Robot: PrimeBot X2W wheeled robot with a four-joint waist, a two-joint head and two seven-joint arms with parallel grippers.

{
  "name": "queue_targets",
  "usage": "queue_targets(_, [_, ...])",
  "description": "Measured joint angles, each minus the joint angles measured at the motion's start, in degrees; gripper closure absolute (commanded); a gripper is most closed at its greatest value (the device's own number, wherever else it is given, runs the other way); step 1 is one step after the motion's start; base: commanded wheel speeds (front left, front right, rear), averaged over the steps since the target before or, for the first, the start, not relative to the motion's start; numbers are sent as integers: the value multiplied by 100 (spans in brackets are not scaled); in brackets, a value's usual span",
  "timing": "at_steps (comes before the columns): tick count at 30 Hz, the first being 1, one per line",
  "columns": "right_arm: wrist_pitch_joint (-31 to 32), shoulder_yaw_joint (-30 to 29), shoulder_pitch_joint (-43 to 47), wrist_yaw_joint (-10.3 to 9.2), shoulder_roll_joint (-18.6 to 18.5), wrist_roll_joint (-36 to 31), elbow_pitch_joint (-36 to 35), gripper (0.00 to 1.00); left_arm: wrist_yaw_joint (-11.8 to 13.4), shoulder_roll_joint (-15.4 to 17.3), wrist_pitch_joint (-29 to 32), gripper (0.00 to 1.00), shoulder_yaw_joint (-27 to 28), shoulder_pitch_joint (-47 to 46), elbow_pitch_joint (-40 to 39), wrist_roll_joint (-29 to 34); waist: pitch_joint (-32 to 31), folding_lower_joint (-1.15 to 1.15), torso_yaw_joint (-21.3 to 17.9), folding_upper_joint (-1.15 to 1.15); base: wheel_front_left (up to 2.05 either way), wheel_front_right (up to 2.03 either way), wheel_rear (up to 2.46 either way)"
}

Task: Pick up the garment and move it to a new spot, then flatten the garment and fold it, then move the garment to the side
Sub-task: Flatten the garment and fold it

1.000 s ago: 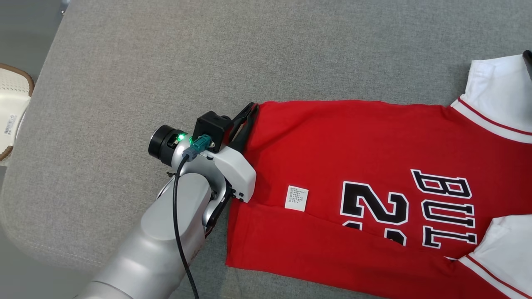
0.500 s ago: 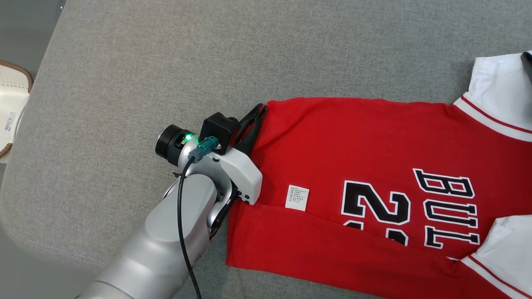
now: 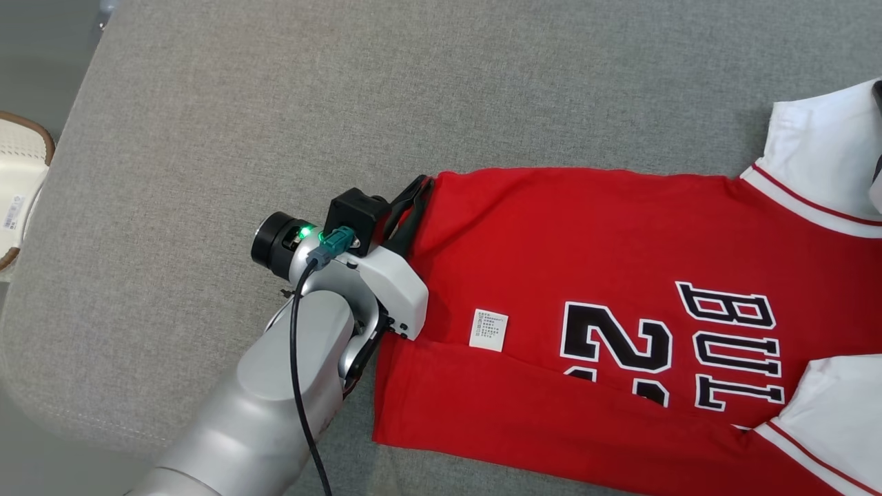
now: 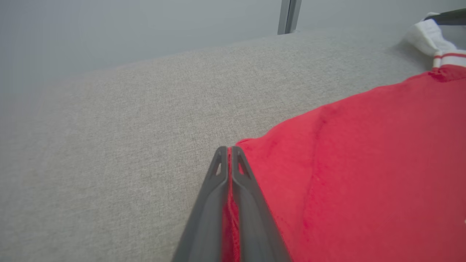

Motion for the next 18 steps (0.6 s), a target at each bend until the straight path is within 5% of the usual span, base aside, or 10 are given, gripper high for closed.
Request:
queue_targets(7, [-1053, 164, 156, 0, -62, 259, -148, 100, -2, -3, 0, 100, 224, 43, 97, 43, -222, 0, -78, 0, 0, 0, 0])
queue_targets(18, [-1289, 423, 931, 0, -77, 843, -503, 100, -129, 147, 1, 100, 543, 256, 311, 308, -770, 0, -304, 0, 0, 0, 0])
